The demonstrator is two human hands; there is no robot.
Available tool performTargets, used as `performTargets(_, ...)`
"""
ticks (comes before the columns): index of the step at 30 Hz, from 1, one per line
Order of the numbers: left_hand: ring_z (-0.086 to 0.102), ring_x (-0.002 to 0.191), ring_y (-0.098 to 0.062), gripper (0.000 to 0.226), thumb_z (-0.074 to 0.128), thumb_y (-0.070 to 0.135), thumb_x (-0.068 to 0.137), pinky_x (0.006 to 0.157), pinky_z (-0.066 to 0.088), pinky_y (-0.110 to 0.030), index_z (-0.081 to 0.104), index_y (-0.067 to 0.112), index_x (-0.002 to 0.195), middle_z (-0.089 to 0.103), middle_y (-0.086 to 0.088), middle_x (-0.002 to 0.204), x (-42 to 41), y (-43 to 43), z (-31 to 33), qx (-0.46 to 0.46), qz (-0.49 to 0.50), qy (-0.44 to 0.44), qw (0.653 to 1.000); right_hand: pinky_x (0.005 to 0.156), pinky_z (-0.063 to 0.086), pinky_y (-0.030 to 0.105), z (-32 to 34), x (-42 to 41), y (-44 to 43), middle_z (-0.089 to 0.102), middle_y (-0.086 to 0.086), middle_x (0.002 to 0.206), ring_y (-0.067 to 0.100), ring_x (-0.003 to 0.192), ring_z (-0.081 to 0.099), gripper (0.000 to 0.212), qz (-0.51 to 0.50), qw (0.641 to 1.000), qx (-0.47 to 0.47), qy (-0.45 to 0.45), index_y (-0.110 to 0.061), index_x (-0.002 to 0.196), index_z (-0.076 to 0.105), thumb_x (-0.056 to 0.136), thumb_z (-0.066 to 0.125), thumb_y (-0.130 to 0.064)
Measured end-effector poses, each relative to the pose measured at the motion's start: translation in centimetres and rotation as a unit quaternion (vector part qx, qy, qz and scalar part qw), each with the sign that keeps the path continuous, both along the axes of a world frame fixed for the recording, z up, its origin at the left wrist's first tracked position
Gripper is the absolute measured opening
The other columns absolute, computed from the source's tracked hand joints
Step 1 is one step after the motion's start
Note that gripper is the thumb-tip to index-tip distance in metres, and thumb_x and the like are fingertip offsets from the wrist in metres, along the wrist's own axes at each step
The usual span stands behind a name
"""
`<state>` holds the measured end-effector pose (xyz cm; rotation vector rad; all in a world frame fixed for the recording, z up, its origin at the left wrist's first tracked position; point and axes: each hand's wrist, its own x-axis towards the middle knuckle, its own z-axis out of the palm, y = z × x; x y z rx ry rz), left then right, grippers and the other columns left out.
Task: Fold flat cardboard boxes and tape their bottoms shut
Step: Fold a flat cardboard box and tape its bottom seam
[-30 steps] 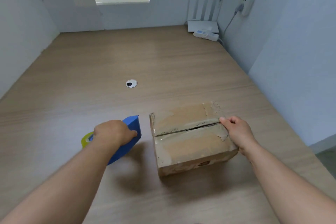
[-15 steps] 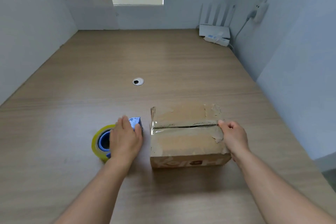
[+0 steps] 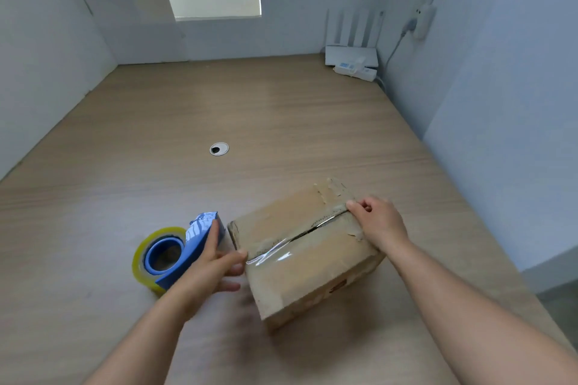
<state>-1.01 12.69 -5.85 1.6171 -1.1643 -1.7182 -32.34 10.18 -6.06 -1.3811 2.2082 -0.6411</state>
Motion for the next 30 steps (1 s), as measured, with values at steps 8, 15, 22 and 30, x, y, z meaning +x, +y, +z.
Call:
performTargets(8,0.04,0.122,-0.003,0.12,0.072,0.081,0.04,0.096,0.041,-0.023,0.024,0.029,0.137,0.03,0.023,0.131,-2.3,4.0,1.2,-0.171,-0.155,-0.277,0.933,0.103,0.029,0.046,1.1,4.2,-6.0,0.037,0.013,0.143,0.032,0.132,0.03,0.065,0.104,0.981,0.072,0.148,-0.034,0.138,0.04,0.085,0.039,-0.072)
performTargets(15,-0.002,0.144,-0.001,0.104,0.061,0.075,0.068,0.113,0.016,-0.023,-0.019,0.061,0.133,-0.021,0.014,0.157,-4.1,5.9,0.1,-0.197,-0.163,-0.291,0.922,0.116,-0.001,0.049,1.2,5.0,-5.8,0.0,0.001,0.161,0.026,0.147,-0.006,0.067,0.232,0.963,0.047,0.127,-0.043,0.148,0.02,0.088,0.037,-0.069)
performTargets(22,-0.01,0.144,-0.003,0.111,0.065,0.061,0.077,0.107,0.002,-0.016,-0.013,0.031,0.15,-0.017,0.005,0.159,-5.8,4.9,-0.6,-0.194,-0.133,-0.259,0.937,0.114,-0.014,0.049,1.3,6.8,-1.9,-0.004,-0.008,0.16,0.017,0.146,-0.016,0.054,0.355,0.9,0.022,0.251,-0.026,0.152,0.006,0.102,0.017,-0.044)
performTargets(30,-0.008,0.137,0.004,0.116,0.066,0.064,0.071,0.103,0.006,-0.016,-0.01,0.028,0.152,-0.017,0.001,0.159,-7.4,3.3,-0.6,-0.172,-0.12,-0.24,0.948,0.115,-0.015,0.036,1.2,6.2,4.0,0.003,-0.007,0.16,0.016,0.147,-0.008,0.052,0.425,0.876,-0.032,0.225,-0.023,0.152,0.014,0.103,0.023,-0.038)
